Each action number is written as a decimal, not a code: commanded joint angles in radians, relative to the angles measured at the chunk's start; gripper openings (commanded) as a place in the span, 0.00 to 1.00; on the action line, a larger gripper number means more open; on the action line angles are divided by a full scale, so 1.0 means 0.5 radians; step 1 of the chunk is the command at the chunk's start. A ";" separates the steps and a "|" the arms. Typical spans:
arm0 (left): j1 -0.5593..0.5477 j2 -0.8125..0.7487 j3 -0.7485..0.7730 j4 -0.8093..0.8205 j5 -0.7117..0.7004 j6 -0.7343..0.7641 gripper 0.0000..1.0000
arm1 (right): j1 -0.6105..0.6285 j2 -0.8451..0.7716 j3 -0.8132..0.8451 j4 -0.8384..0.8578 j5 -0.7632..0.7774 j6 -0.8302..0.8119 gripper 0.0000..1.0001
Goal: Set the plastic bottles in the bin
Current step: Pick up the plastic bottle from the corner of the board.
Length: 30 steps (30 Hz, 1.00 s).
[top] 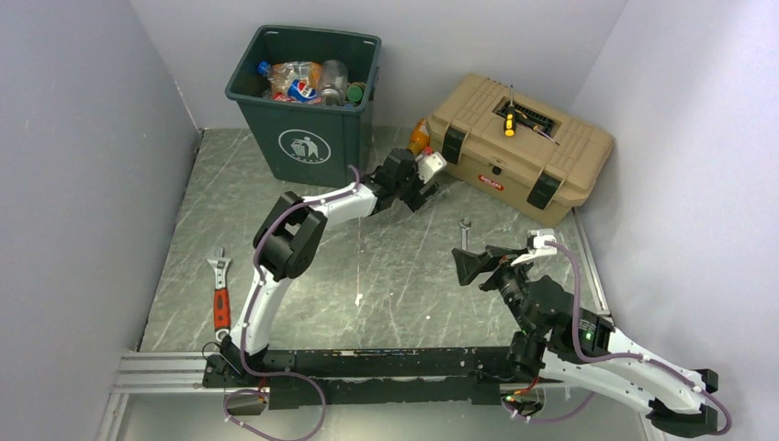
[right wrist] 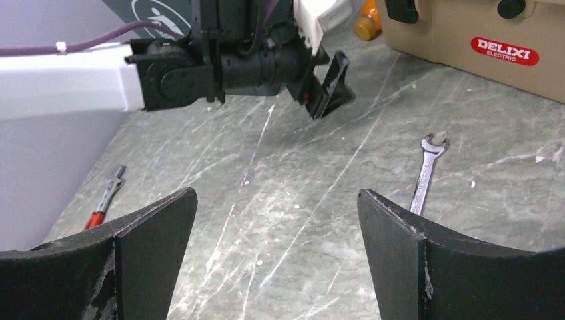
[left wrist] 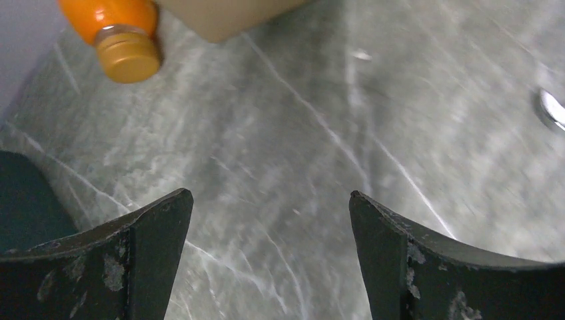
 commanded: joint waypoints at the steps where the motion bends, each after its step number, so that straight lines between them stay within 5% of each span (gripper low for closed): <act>1: 0.120 0.140 0.218 0.167 -0.146 -0.349 0.93 | -0.001 -0.019 -0.015 0.083 -0.030 -0.004 0.95; 15: 0.277 0.535 0.726 0.065 -0.234 -0.762 0.91 | -0.001 0.013 0.009 0.134 -0.027 -0.044 0.95; 30: 0.372 0.813 1.001 0.319 -0.180 -1.038 0.92 | -0.001 0.048 -0.034 0.143 -0.047 -0.004 0.95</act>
